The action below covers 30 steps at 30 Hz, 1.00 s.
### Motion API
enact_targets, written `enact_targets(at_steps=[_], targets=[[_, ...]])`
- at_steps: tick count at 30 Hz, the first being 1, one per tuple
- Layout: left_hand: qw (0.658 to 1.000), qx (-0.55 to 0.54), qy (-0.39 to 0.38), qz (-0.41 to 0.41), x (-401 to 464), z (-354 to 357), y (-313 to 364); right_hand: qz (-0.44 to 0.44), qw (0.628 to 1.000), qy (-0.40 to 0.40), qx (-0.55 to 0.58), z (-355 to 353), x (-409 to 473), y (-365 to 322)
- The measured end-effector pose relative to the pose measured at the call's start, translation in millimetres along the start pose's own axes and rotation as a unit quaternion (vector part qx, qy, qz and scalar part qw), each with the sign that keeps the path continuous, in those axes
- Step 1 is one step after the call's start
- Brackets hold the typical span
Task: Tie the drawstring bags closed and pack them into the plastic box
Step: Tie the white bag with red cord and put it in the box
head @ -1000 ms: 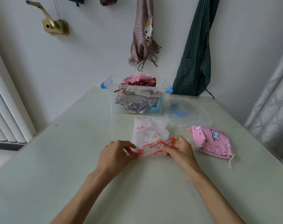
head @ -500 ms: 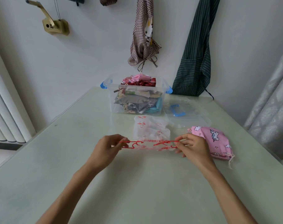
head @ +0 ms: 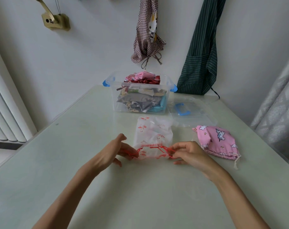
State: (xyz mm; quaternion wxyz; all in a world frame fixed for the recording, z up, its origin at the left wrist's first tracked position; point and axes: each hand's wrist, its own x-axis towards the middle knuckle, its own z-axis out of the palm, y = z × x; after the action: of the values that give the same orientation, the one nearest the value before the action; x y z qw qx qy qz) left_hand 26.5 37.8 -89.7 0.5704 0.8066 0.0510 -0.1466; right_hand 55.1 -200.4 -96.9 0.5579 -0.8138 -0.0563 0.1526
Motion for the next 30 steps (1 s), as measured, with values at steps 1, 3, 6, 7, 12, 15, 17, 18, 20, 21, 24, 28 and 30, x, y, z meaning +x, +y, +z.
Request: enact_targets(at_steps=[1,3,6,7,12,15,17,18,20,21,24,28,30], targets=[[1.0,-0.007,0.009,-0.003,1.0,0.7,-1.1,-0.007,0.999,-0.006,-0.03,1.0,-0.5,0.6],[0.999,0.026,0.036,0.02,4.7,2.7,-6.2,-0.027,0.997,-0.019,-0.076,2.8,-1.3,0.5],[0.981,0.154,0.091,0.074,11.6,4.7,-16.9,-0.023,0.997,-0.032,-0.064,5.0,1.1,-2.1],[0.974,0.182,0.105,0.083,12.8,5.6,-19.5,-0.014,0.998,-0.026,-0.051,5.7,4.0,-2.8],[0.944,0.266,0.168,0.097,14.6,16.4,-18.6,-0.041,0.983,0.078,-0.162,14.3,18.8,0.5],[0.939,0.286,0.169,0.092,16.0,18.7,-18.8,-0.067,0.961,0.106,-0.245,20.0,26.3,-4.5],[0.942,0.273,0.17,0.097,16.3,16.8,-20.8,-0.068,0.952,0.084,-0.288,23.7,30.2,-12.4],[0.946,0.258,0.171,0.101,16.1,15.0,-21.8,-0.065,0.947,0.061,-0.309,26.4,31.9,-16.9],[0.951,0.239,0.164,0.108,16.2,12.5,-23.2,-0.074,0.933,0.032,-0.351,31.3,35.9,-21.2],[0.953,0.231,0.16,0.109,16.5,10.5,-24.2,-0.081,0.929,0.028,-0.36,34.2,38.3,-22.1],[0.971,0.151,0.163,0.093,18.3,4.3,-25.0,-0.053,0.972,-0.032,-0.227,29.0,38.0,-20.9],[0.983,0.017,0.172,0.064,18.9,-0.6,-24.9,-0.006,0.987,-0.134,0.086,8.8,20.9,-18.5],[0.982,0.014,0.179,0.061,18.2,0.4,-24.6,-0.03,0.994,-0.082,0.062,7.6,17.9,-11.9]])
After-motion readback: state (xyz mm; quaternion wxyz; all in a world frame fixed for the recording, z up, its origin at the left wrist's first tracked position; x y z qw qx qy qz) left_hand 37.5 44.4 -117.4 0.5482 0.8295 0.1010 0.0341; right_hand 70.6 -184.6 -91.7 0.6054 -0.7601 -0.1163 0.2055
